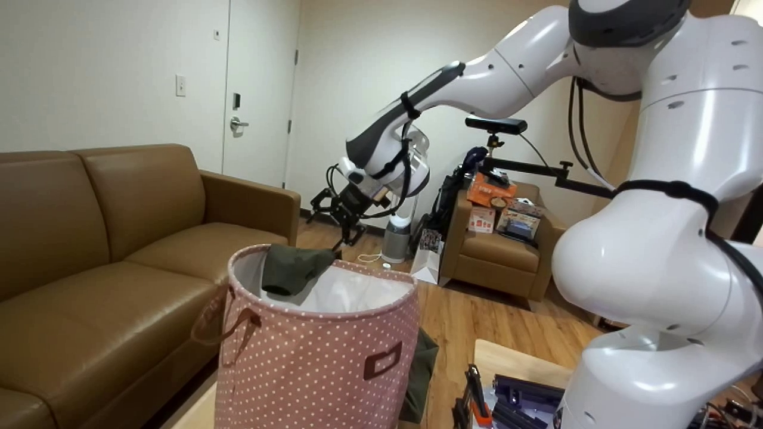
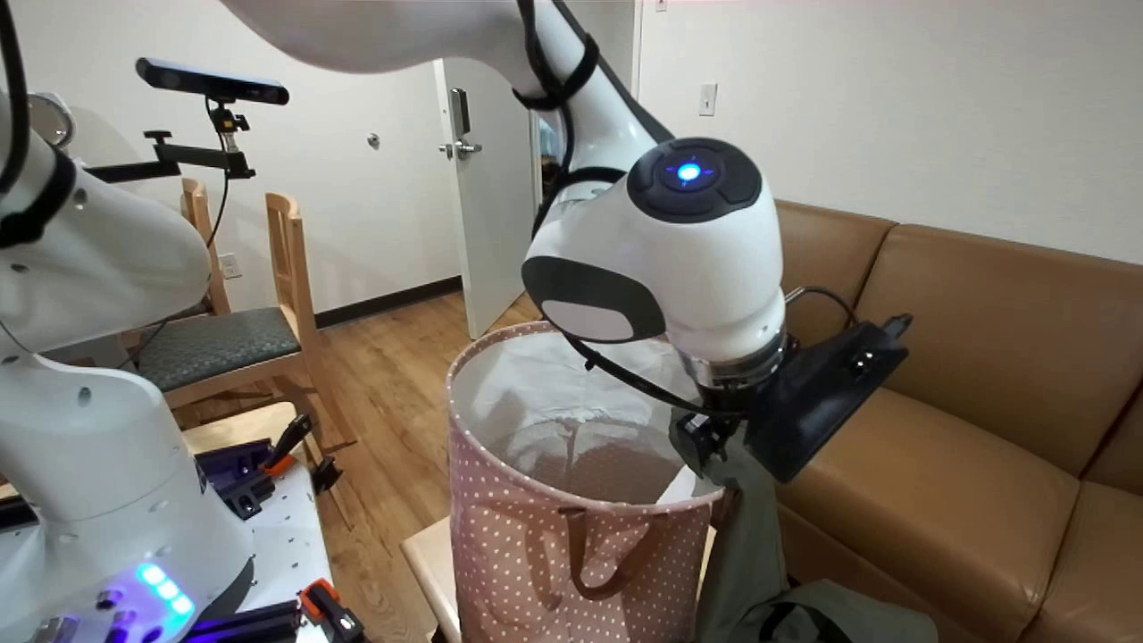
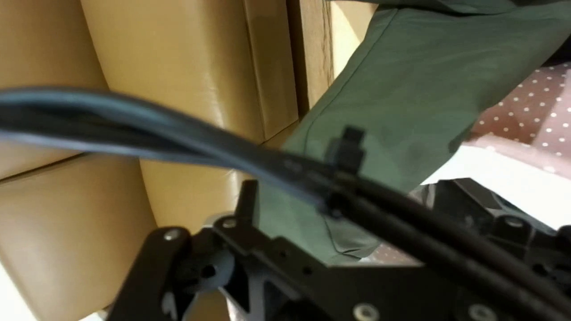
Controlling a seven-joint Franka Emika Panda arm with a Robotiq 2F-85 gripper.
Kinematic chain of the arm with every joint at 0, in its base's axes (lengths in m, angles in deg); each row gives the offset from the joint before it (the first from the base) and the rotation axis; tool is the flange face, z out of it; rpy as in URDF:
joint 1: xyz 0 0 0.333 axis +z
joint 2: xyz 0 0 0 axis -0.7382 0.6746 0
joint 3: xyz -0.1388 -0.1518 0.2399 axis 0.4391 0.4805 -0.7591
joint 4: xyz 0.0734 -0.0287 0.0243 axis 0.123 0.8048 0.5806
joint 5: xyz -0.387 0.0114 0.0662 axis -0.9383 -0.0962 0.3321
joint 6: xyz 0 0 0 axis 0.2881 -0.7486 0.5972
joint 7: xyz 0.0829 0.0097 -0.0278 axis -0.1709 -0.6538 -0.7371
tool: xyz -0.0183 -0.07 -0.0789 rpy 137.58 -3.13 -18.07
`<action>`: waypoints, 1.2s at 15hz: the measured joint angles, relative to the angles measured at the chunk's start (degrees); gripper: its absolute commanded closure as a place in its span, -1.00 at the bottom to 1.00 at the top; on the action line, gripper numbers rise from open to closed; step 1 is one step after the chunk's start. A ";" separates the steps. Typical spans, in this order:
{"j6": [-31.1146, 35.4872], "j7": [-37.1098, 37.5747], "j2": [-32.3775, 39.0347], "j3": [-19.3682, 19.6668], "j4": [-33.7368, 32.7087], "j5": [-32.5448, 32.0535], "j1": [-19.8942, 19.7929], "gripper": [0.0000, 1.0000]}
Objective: Take the green cloth from the laundry basket and place it on the stool
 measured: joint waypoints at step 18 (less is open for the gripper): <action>23.50 8.62 10.75 19.88 3.51 -39.59 18.55 0.59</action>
